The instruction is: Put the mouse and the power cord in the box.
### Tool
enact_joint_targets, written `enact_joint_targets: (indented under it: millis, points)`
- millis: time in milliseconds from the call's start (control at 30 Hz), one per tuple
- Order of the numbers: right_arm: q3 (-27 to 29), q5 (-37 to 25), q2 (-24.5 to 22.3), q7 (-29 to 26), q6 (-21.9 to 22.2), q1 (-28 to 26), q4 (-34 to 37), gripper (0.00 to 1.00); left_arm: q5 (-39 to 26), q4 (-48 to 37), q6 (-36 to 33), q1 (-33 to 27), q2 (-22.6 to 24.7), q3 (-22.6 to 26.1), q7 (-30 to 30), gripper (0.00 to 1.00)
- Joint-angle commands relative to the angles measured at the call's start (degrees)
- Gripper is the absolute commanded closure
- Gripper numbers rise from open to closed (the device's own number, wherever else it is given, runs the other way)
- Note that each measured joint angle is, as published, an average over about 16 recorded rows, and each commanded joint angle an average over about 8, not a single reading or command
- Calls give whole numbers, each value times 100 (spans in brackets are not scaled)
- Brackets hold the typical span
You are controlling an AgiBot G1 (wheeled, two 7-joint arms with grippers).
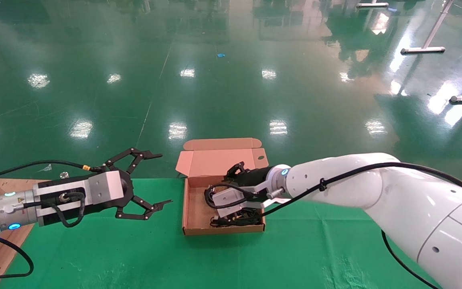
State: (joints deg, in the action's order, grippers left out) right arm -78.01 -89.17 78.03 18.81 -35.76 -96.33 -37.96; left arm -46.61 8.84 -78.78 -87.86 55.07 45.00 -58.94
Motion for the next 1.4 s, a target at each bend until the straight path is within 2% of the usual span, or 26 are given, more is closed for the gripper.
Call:
enact_joint_targets:
  millis: [33,267,1400]
  points:
    - [-14,-15,-18,17,7,-18,-24,0,-3,-5,6,-4,5,6,-11,0]
    - [445,318,-267,-203,-363,229,-209,0,42,585,-59,235,-179,-259,625,0]
    - [3969,3021,-2737,-1889,-3199,2218,-2262,0,316,4305,-459,1748,-1333,-1926,4633,0]
